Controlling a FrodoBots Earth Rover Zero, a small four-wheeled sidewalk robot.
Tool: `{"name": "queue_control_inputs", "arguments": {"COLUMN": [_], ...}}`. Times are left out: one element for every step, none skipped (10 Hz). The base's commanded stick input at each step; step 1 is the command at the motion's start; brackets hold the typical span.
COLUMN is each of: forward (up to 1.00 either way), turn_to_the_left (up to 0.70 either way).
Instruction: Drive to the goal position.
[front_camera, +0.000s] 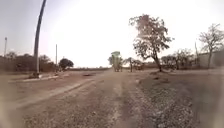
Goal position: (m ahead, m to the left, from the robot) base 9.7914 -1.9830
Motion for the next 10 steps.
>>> {"name": "queue_control_inputs", "arguments": {"forward": [0.7, 0.7, 0.7, 0.7, 0.7, 0.7, 0.7, 0.7, 0.7, 0.7], "turn_to_the_left": [0.0, 0.0, 0.0, 0.0, 0.0, 0.0, 0.0, 0.0, 0.0, 0.0]}}
